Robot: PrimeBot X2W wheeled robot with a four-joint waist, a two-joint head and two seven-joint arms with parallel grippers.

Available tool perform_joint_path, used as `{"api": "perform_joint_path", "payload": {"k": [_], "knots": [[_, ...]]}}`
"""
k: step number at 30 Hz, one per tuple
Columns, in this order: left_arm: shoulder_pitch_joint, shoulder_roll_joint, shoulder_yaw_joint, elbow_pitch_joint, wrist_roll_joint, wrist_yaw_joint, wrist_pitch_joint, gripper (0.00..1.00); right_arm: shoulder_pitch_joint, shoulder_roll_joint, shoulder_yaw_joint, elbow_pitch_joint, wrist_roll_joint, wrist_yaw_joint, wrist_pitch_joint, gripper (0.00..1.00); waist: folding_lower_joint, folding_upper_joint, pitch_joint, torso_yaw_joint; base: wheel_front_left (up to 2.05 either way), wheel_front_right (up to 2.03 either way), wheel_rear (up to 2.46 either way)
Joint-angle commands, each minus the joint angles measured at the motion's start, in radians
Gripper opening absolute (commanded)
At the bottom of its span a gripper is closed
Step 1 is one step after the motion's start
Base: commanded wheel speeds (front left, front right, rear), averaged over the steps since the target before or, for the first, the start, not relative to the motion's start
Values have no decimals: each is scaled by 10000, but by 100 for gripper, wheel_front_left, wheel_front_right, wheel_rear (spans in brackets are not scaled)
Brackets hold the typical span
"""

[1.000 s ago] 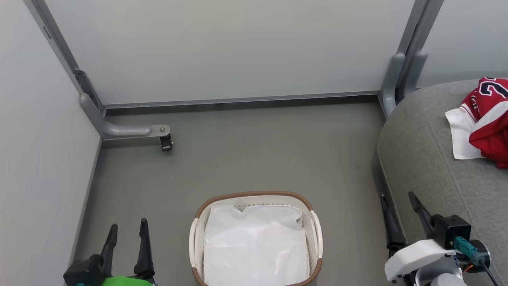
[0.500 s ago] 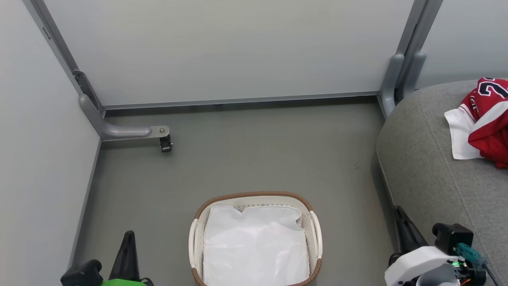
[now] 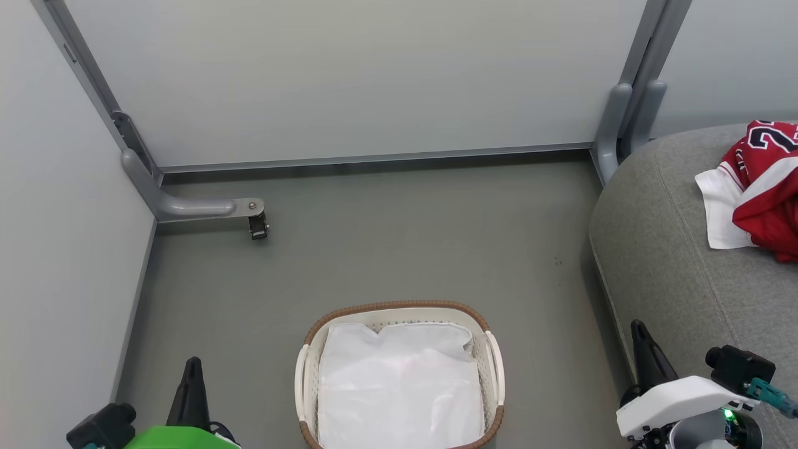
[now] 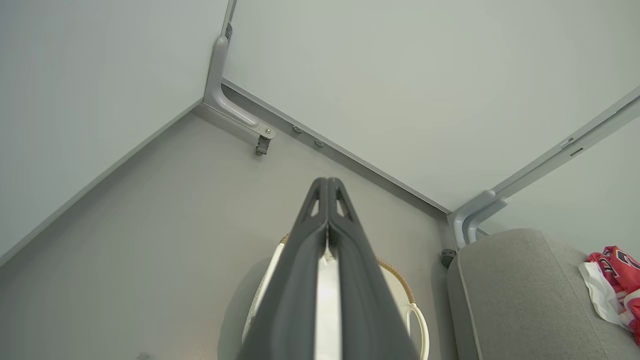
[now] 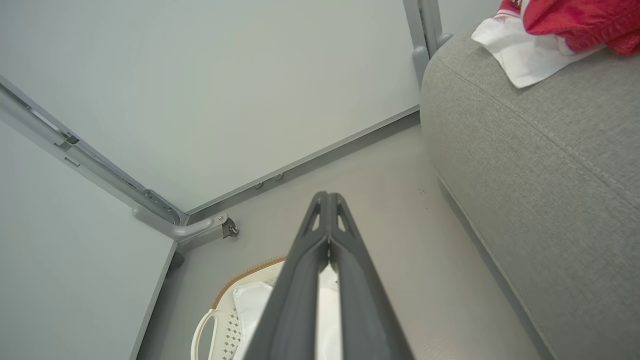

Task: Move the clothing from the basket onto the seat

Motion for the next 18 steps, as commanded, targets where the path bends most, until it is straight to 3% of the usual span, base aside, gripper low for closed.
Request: {"api": "perform_joint_path", "payload": {"k": [1,18], "knots": [[-328,23,126,-185,-356,-63,80,0,-263,-52,-60,-192,421,-2,98,0,0,-1,0,-5,0,0,0],[-667,-71,503,-246,-2480,-187,736,0,-390,-73,-277,-374,2903,-4,751,0,0,-1,3,-67,0,0,0]]}}
